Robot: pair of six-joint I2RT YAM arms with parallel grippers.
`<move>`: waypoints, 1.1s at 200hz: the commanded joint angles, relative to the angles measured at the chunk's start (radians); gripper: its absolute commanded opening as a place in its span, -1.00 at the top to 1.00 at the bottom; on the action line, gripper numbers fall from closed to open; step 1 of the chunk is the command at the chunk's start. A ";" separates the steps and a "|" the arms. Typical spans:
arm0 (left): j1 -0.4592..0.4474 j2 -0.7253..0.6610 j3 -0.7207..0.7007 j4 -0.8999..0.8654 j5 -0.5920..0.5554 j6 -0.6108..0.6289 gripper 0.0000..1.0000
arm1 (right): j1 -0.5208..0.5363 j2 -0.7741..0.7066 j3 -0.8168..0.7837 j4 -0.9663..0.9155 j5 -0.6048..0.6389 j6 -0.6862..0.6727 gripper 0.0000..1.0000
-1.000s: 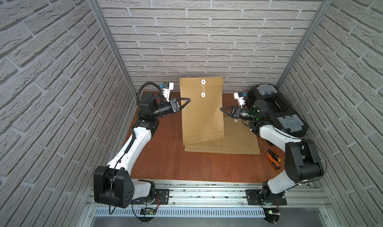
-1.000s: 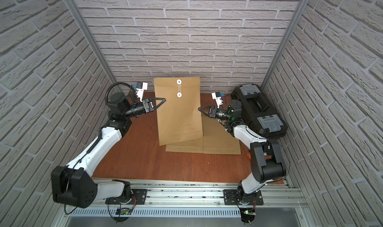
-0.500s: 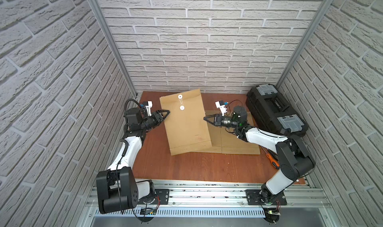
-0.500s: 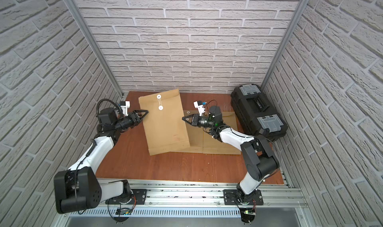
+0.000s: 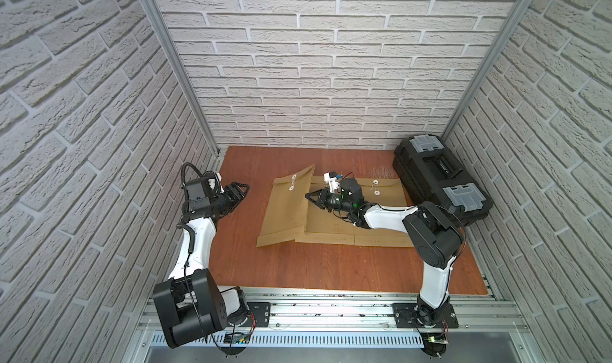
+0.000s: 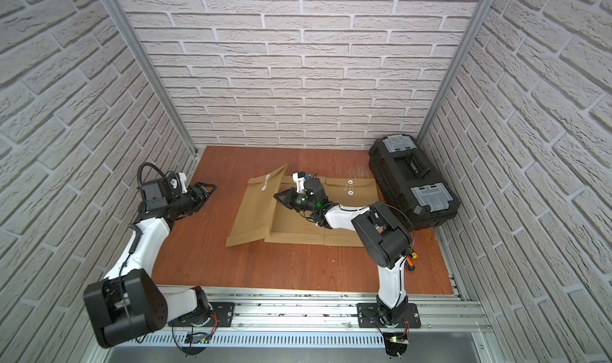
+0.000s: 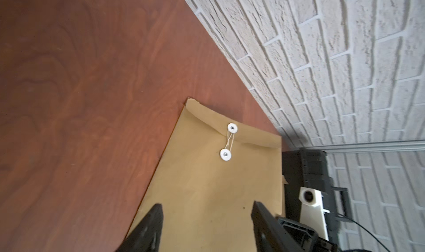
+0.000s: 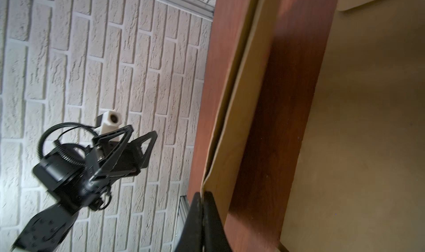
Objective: Close the mouth of the file bag
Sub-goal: Place the file bag at the center of the board.
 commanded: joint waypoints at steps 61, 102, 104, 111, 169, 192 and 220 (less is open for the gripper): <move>-0.123 -0.114 0.135 -0.180 -0.226 0.196 -0.31 | 0.136 0.290 0.454 -0.400 0.229 0.035 0.95; -0.188 -0.138 0.146 -0.196 -0.257 0.221 -0.32 | 0.157 0.357 0.564 -0.559 0.263 -0.005 0.95; -0.190 -0.140 0.146 -0.196 -0.257 0.221 -0.32 | 0.158 0.359 0.570 -0.569 0.261 -0.010 0.95; -0.195 -0.142 0.145 -0.196 -0.260 0.223 -0.32 | 0.158 0.365 0.593 -0.613 0.255 -0.030 0.95; -0.312 -0.180 0.139 -0.193 -0.433 0.319 -0.57 | 0.140 0.185 0.620 -0.944 0.326 -0.404 0.10; -0.472 -0.212 0.076 -0.111 -0.641 0.411 -0.82 | 0.130 -0.041 0.405 -0.871 0.410 -0.607 -0.07; -0.670 -0.254 -0.123 0.205 -0.874 0.530 -0.96 | 0.096 -0.330 0.080 -0.694 0.561 -0.772 -0.31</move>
